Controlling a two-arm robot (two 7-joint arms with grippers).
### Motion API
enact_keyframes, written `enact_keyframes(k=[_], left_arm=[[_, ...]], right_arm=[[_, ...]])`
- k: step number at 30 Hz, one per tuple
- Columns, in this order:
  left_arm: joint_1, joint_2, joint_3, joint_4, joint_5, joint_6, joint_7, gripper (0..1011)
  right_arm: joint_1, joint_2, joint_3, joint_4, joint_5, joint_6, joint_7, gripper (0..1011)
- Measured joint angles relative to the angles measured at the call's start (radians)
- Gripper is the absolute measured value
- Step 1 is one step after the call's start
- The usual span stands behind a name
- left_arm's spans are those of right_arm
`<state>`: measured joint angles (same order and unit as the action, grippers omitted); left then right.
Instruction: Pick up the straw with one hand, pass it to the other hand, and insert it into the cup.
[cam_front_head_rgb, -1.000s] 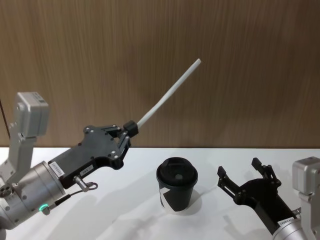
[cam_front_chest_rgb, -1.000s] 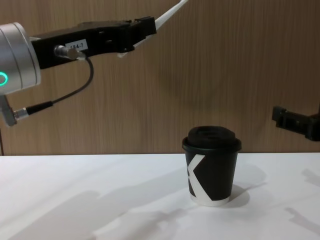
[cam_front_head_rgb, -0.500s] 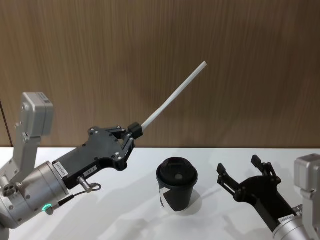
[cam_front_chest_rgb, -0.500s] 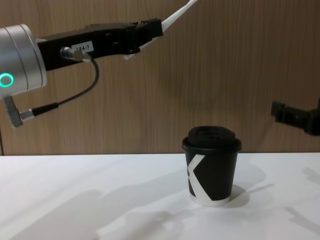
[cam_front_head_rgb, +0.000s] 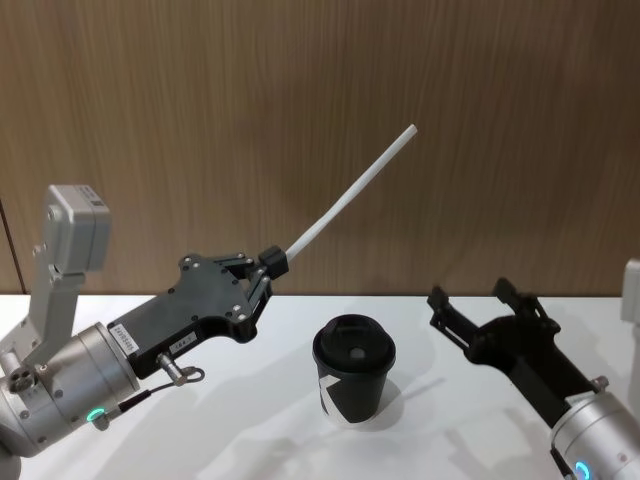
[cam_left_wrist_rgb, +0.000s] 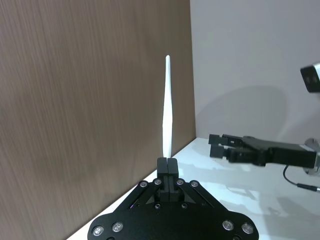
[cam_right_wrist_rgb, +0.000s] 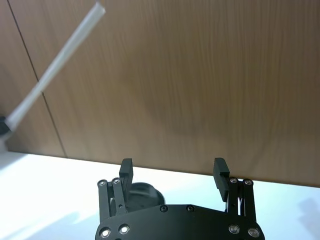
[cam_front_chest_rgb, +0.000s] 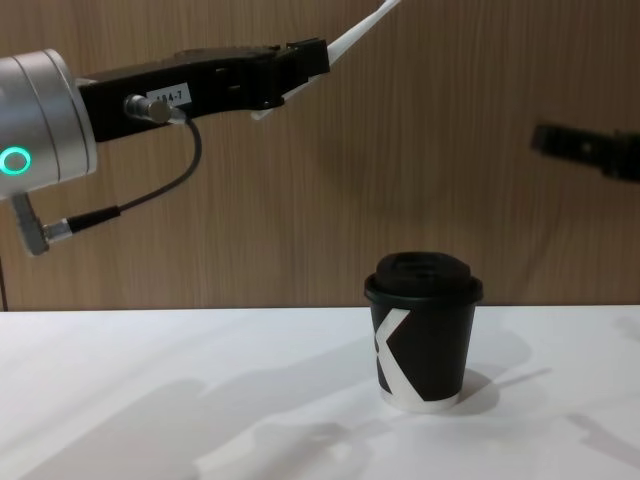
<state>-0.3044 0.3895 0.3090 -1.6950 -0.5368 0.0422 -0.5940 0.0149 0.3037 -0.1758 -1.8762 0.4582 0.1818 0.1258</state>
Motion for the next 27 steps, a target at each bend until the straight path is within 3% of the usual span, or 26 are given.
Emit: enact_keyframes(k=[5,13,21,24,26,27], left_arm=[[0.000,0.000,0.001,0.001,-0.001,0.000,-0.001,0],[-0.001,0.000,0.001,0.002,-0.001,0.000,-0.002,0],[-0.002,0.000,0.002,0.002,-0.001,0.000,-0.002,0],[-0.002,0.000,0.002,0.002,-0.001,0.000,-0.002,0],[-0.002,0.000,0.002,0.002,-0.001,0.000,-0.002,0],[-0.002,0.000,0.002,0.002,-0.001,0.000,-0.002,0]], right_arm=[[0.012,-0.013,0.018,-0.037,0.077,0.081,0.005,1001],[0.039,-0.051,0.064,-0.102,0.247,0.264,-0.011,1001],[0.067,-0.108,0.117,-0.149,0.414,0.434,-0.067,1001],[0.082,-0.143,0.143,-0.167,0.506,0.520,-0.109,1001],[0.089,-0.161,0.157,-0.174,0.542,0.551,-0.127,1001],[0.095,-0.176,0.168,-0.180,0.585,0.589,-0.150,1001]])
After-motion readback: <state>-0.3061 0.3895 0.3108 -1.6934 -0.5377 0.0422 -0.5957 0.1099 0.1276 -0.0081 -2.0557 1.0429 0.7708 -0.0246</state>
